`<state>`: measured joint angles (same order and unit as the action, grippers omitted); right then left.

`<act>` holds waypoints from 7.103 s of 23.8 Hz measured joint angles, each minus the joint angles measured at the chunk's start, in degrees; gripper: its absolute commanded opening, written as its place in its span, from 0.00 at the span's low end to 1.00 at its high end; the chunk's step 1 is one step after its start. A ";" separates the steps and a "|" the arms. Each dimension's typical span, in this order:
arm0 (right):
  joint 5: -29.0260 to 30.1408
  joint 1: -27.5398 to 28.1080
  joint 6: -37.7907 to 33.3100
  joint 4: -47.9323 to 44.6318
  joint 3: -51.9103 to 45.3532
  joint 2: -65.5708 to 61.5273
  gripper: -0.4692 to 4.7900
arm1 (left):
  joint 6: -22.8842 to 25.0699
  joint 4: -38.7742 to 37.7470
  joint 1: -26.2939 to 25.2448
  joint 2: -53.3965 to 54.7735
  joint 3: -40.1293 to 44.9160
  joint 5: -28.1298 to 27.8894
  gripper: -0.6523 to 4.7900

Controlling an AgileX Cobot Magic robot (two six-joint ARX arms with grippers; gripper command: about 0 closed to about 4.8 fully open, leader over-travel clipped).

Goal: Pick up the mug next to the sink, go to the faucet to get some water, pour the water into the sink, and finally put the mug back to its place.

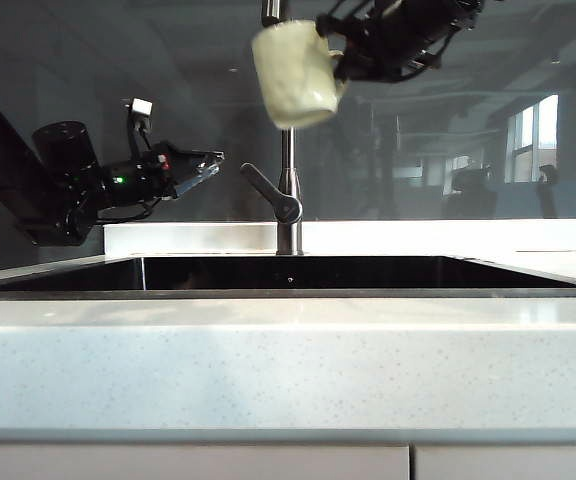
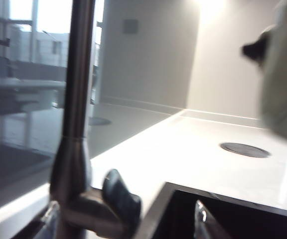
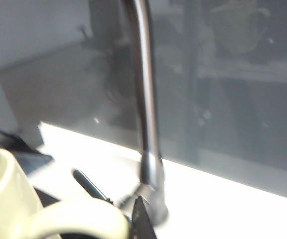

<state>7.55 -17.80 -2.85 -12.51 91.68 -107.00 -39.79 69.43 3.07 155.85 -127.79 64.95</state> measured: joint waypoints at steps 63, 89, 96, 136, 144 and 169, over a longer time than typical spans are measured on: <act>-8.48 10.34 19.45 15.54 -15.78 15.72 0.09 | -14.08 2.82 -0.70 0.00 0.00 10.91 0.74; 7.89 32.83 -1.16 -48.33 -55.67 8.61 0.09 | -16.46 2.82 -0.50 0.00 0.02 8.35 0.74; 8.61 32.79 -3.65 -52.46 -55.65 5.20 0.09 | -16.48 2.82 0.04 0.00 0.00 7.98 0.75; 6.23 32.41 -5.44 -50.14 -56.24 4.63 0.19 | -16.48 2.82 0.02 0.00 0.00 7.96 0.74; 6.38 32.46 -5.46 -48.65 -56.22 4.68 0.37 | -16.48 2.82 0.02 0.00 0.00 7.96 0.74; 6.99 33.83 -5.97 -41.88 -56.54 9.66 0.46 | -16.48 2.82 0.02 0.00 0.00 8.00 0.74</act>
<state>14.55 16.03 -8.82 -54.39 35.14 -97.34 -56.27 72.25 3.09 155.85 -127.79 72.95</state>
